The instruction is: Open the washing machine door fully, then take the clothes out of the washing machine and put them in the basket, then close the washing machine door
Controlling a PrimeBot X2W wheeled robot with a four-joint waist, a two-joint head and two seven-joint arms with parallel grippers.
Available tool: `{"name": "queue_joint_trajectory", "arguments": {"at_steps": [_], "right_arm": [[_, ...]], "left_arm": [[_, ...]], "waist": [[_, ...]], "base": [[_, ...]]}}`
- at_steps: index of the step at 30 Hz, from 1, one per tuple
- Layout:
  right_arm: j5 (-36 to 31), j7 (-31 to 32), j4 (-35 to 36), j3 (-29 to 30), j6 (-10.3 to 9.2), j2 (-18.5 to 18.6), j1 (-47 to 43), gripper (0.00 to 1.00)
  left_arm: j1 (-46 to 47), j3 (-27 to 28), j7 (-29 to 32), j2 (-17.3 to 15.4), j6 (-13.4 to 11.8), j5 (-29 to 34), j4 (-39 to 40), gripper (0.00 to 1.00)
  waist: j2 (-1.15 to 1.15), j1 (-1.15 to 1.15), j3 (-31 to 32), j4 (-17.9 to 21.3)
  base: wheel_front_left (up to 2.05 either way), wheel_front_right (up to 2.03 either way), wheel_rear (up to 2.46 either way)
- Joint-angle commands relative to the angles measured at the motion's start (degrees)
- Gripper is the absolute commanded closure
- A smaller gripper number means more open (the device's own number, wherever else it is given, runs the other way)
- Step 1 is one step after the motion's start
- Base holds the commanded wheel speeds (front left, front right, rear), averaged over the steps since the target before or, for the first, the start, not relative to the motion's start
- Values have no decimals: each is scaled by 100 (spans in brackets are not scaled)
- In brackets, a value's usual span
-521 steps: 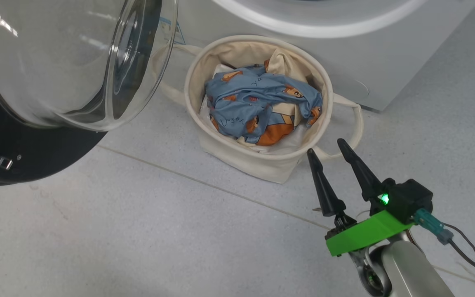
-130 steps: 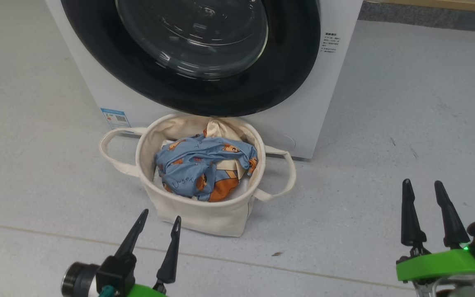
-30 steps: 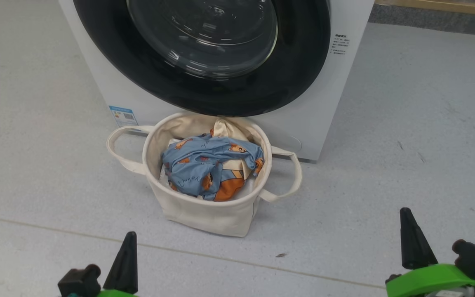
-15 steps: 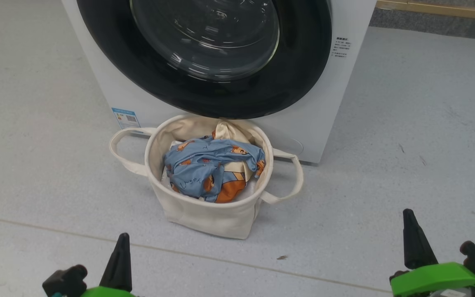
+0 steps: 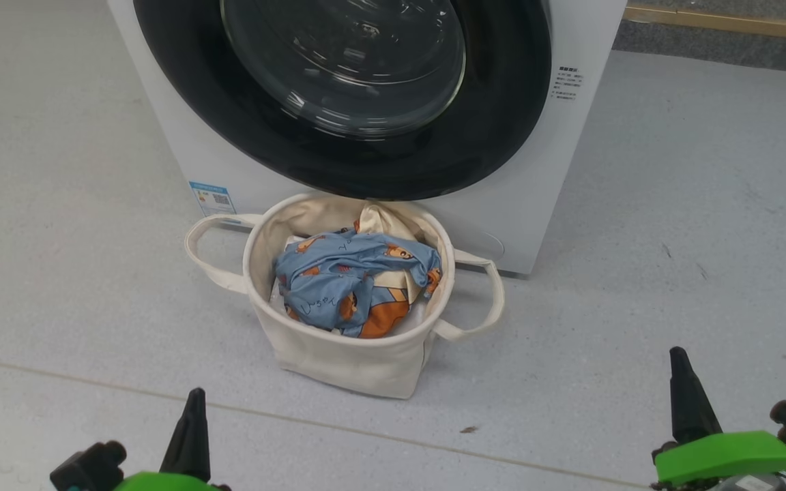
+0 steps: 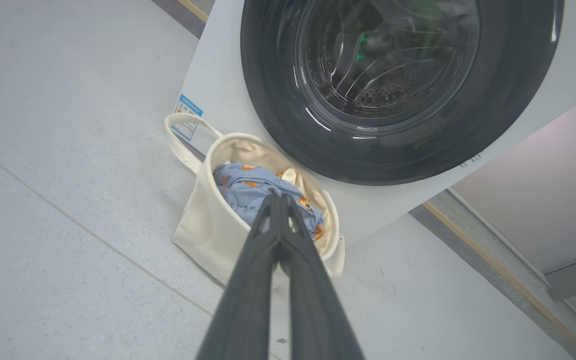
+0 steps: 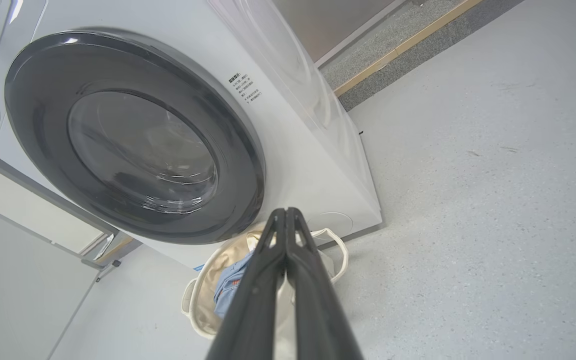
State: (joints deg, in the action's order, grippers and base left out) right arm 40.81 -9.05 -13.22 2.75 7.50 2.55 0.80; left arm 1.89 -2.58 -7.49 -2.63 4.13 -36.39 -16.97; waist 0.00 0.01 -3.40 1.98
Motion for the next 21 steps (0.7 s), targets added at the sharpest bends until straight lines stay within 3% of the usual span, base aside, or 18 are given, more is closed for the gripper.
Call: {"name": "queue_joint_trajectory", "arguments": {"at_steps": [1, 21], "right_arm": [[160, 52, 159, -16, 0, 110, 225, 100], [1499, 387, 101, 19, -1, 138, 300, 100]], "left_arm": [[244, 131, 26, -15, 39, -150, 206, 100], [292, 332, 381, -18, 116, -1550, 228, 100]], "waist": [[0, -1, 5, -3], [0, -1, 87, -53]], "base": [[0, 0, 0], [0, 0, 0]]}}
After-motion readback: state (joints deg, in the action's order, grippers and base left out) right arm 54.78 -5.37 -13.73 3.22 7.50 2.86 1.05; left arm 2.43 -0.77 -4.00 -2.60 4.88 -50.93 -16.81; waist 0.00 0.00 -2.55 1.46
